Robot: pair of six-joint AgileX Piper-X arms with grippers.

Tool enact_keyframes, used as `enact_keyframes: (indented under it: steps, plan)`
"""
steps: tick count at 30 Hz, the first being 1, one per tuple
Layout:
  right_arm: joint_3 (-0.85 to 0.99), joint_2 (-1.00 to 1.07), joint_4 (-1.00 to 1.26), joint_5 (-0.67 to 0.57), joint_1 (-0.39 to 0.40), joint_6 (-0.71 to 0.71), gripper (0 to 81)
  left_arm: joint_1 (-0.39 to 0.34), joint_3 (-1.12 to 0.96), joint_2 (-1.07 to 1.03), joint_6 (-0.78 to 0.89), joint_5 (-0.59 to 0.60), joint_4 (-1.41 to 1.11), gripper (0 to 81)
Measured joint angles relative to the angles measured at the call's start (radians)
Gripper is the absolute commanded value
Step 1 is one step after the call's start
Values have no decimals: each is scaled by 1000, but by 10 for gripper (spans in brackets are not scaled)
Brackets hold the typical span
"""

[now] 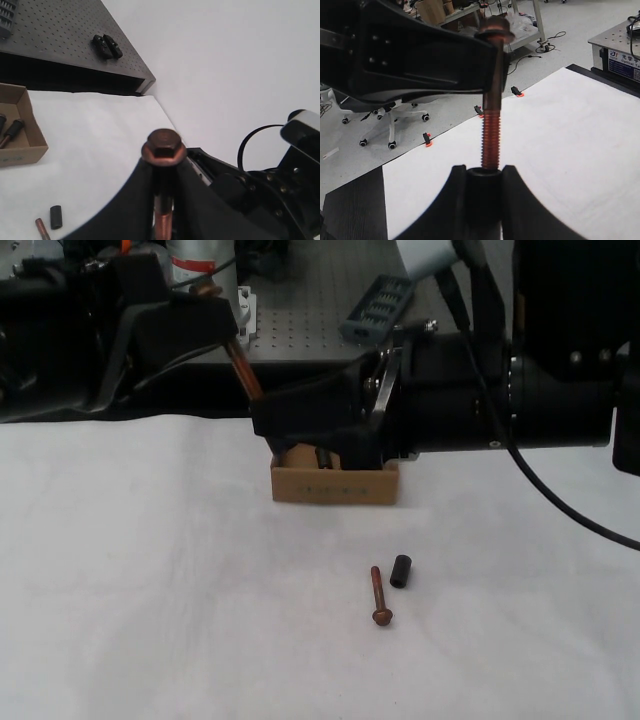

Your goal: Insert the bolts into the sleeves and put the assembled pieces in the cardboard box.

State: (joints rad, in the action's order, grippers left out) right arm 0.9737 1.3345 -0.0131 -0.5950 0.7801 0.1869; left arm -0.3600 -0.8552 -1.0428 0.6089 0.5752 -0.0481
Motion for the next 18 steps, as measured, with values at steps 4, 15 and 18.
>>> enact_keyframes:
  steps: [4,15,18]
  plan:
    - [0,0,0,-26,0,0,28,0,0,0,0,0,0,6]
    - [-1,0,2,-97,-2,-62,28,0,0,7,0,28,2,6]
    - [-1,0,-1,-105,-2,-76,28,0,0,7,0,36,2,6]
